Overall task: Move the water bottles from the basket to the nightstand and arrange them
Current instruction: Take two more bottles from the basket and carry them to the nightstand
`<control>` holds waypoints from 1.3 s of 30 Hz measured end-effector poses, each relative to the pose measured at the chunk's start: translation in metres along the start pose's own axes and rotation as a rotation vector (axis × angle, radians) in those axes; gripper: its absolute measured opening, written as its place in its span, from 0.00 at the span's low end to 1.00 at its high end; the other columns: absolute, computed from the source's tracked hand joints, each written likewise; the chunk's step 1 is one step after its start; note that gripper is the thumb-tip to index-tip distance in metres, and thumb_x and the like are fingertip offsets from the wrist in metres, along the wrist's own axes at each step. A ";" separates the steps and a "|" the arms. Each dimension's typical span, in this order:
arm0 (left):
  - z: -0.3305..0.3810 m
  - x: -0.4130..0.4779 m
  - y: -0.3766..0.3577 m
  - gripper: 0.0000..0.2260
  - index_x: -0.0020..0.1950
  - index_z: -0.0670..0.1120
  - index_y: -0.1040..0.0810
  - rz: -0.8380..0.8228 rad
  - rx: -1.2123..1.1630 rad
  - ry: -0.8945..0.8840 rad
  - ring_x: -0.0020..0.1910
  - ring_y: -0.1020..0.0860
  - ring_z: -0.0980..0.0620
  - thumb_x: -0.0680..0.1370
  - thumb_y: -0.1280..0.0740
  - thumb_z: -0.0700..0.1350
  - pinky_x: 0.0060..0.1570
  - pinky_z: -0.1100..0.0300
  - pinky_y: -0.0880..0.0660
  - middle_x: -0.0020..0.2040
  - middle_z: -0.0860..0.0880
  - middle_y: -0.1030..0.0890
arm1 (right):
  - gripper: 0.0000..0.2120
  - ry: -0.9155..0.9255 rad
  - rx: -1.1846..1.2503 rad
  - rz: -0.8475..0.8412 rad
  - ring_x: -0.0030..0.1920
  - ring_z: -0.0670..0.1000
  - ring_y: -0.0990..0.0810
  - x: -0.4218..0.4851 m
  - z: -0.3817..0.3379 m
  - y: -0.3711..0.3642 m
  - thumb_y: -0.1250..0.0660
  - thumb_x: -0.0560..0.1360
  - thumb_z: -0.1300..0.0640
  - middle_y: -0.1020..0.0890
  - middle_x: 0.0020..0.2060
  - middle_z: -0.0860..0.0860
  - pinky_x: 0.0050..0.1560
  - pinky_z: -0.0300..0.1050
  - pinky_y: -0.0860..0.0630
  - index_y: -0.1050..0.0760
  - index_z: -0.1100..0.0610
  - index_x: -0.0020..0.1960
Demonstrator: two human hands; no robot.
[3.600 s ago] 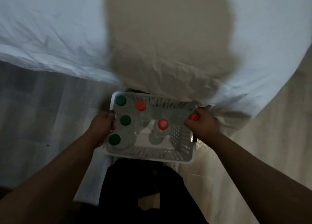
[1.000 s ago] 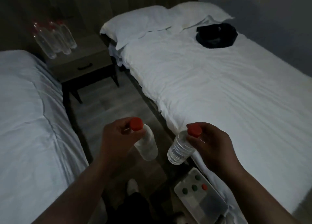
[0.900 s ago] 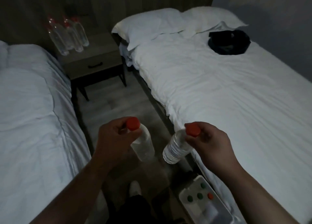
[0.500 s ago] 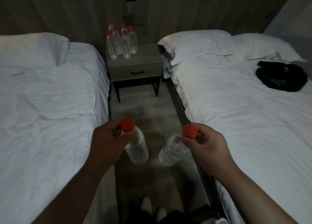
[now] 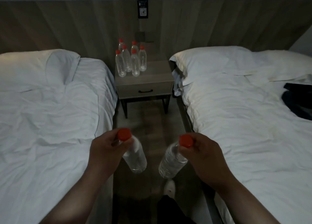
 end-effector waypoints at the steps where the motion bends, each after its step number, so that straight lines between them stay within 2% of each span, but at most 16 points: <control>1: 0.006 0.014 -0.007 0.12 0.49 0.58 0.18 -0.002 -0.011 0.012 0.43 0.18 0.59 0.66 0.24 0.52 0.47 0.60 0.22 0.41 0.57 0.16 | 0.10 0.005 0.003 0.004 0.42 0.36 0.21 0.017 0.001 0.007 0.25 0.68 0.57 0.18 0.37 0.41 0.39 0.24 0.30 0.21 0.46 0.46; 3: 0.016 0.042 -0.020 0.11 0.42 0.67 0.20 0.009 -0.029 0.023 0.42 0.18 0.62 0.61 0.30 0.62 0.45 0.62 0.23 0.41 0.61 0.16 | 0.12 0.008 0.003 0.020 0.44 0.35 0.21 0.052 0.004 0.019 0.25 0.68 0.58 0.18 0.39 0.41 0.41 0.24 0.30 0.21 0.45 0.47; 5: 0.022 0.069 -0.029 0.11 0.40 0.71 0.20 0.042 -0.060 0.029 0.42 0.18 0.60 0.59 0.32 0.63 0.46 0.59 0.21 0.40 0.58 0.15 | 0.13 0.023 -0.002 0.028 0.46 0.34 0.22 0.085 0.002 0.028 0.25 0.68 0.58 0.18 0.40 0.40 0.42 0.22 0.30 0.22 0.43 0.47; 8: 0.029 0.104 -0.033 0.12 0.41 0.68 0.19 0.084 -0.118 0.041 0.43 0.17 0.56 0.59 0.31 0.61 0.48 0.55 0.21 0.40 0.54 0.15 | 0.13 0.042 -0.023 0.004 0.46 0.34 0.23 0.134 -0.005 0.031 0.25 0.68 0.58 0.18 0.40 0.40 0.42 0.22 0.31 0.22 0.44 0.47; 11: 0.036 0.136 -0.027 0.10 0.39 0.66 0.18 0.121 -0.183 0.028 0.42 0.17 0.54 0.59 0.31 0.60 0.46 0.62 0.22 0.40 0.54 0.15 | 0.12 0.064 -0.032 -0.038 0.44 0.30 0.24 0.178 -0.021 0.021 0.25 0.68 0.59 0.19 0.41 0.39 0.41 0.20 0.32 0.22 0.47 0.48; 14: 0.038 0.164 -0.017 0.07 0.38 0.64 0.17 0.153 -0.215 0.016 0.40 0.17 0.58 0.62 0.27 0.54 0.43 0.68 0.24 0.40 0.52 0.15 | 0.12 0.059 -0.021 -0.082 0.43 0.28 0.24 0.212 -0.036 0.005 0.25 0.68 0.60 0.19 0.41 0.40 0.40 0.21 0.31 0.22 0.48 0.49; 17: 0.029 0.211 -0.001 0.14 0.37 0.62 0.16 0.166 -0.228 -0.004 0.38 0.19 0.62 0.67 0.24 0.41 0.41 0.73 0.25 0.40 0.53 0.15 | 0.11 0.058 -0.050 -0.124 0.45 0.32 0.22 0.265 -0.050 -0.023 0.26 0.69 0.57 0.18 0.42 0.41 0.42 0.27 0.28 0.21 0.44 0.48; 20: 0.014 0.263 0.012 0.18 0.36 0.62 0.16 0.168 -0.253 0.022 0.37 0.19 0.63 0.68 0.24 0.36 0.39 0.73 0.24 0.37 0.56 0.15 | 0.11 0.042 -0.029 -0.155 0.45 0.37 0.19 0.313 -0.067 -0.050 0.26 0.69 0.55 0.16 0.41 0.40 0.46 0.34 0.24 0.21 0.41 0.45; 23: 0.001 0.316 0.024 0.10 0.38 0.59 0.16 0.143 -0.232 0.043 0.38 0.17 0.57 0.66 0.22 0.43 0.40 0.68 0.23 0.39 0.53 0.15 | 0.11 0.016 0.056 -0.165 0.44 0.40 0.17 0.353 -0.085 -0.073 0.26 0.70 0.60 0.16 0.42 0.41 0.44 0.33 0.22 0.20 0.43 0.44; 26: -0.005 0.366 0.031 0.17 0.39 0.64 0.17 0.109 -0.182 0.043 0.38 0.18 0.60 0.67 0.22 0.40 0.40 0.66 0.22 0.40 0.58 0.15 | 0.11 -0.040 0.125 -0.148 0.41 0.42 0.17 0.389 -0.100 -0.085 0.27 0.70 0.64 0.15 0.39 0.46 0.40 0.32 0.22 0.18 0.48 0.42; 30: 0.003 0.425 0.026 0.10 0.38 0.69 0.20 0.017 -0.138 0.025 0.40 0.19 0.63 0.60 0.27 0.58 0.43 0.59 0.21 0.40 0.63 0.17 | 0.09 -0.078 0.138 -0.105 0.38 0.42 0.18 0.427 -0.107 -0.083 0.28 0.70 0.65 0.16 0.38 0.48 0.38 0.30 0.23 0.18 0.52 0.43; 33: 0.012 0.461 0.007 0.16 0.38 0.72 0.21 -0.034 -0.119 0.004 0.39 0.19 0.63 0.64 0.23 0.50 0.42 0.62 0.22 0.38 0.65 0.17 | 0.07 -0.084 0.053 -0.044 0.41 0.41 0.19 0.452 -0.105 -0.069 0.26 0.69 0.62 0.17 0.37 0.49 0.40 0.27 0.25 0.20 0.50 0.42; 34: 0.017 0.471 -0.001 0.16 0.38 0.73 0.22 -0.046 -0.126 -0.004 0.39 0.19 0.63 0.64 0.23 0.51 0.41 0.65 0.22 0.38 0.65 0.17 | 0.09 -0.074 -0.010 -0.029 0.43 0.38 0.20 0.461 -0.103 -0.064 0.26 0.69 0.60 0.17 0.37 0.47 0.41 0.25 0.26 0.21 0.48 0.43; 36: 0.027 0.491 -0.017 0.11 0.38 0.72 0.21 -0.064 -0.142 -0.005 0.38 0.19 0.59 0.60 0.27 0.57 0.39 0.63 0.23 0.39 0.61 0.17 | 0.11 -0.065 -0.084 -0.010 0.45 0.32 0.22 0.480 -0.094 -0.053 0.25 0.69 0.56 0.18 0.40 0.41 0.42 0.22 0.28 0.23 0.44 0.47; 37: 0.031 0.501 -0.026 0.09 0.38 0.68 0.19 -0.078 -0.149 0.004 0.37 0.19 0.59 0.60 0.27 0.56 0.37 0.62 0.24 0.38 0.60 0.17 | 0.12 -0.078 -0.097 -0.006 0.46 0.31 0.23 0.490 -0.087 -0.048 0.25 0.69 0.54 0.18 0.41 0.39 0.42 0.22 0.28 0.23 0.43 0.48; 39: 0.034 0.521 -0.046 0.09 0.37 0.58 0.18 -0.105 -0.133 0.025 0.32 0.21 0.61 0.66 0.23 0.45 0.33 0.65 0.25 0.34 0.58 0.17 | 0.13 -0.112 -0.093 0.001 0.46 0.33 0.22 0.512 -0.074 -0.039 0.24 0.68 0.53 0.18 0.42 0.39 0.42 0.24 0.28 0.22 0.44 0.50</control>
Point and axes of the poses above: each hand's wrist, its own x-axis towards the middle knuckle, its own y-axis out of the back of the hand, z = x × y, the point moved 3 cm from there along x, towards the middle knuckle
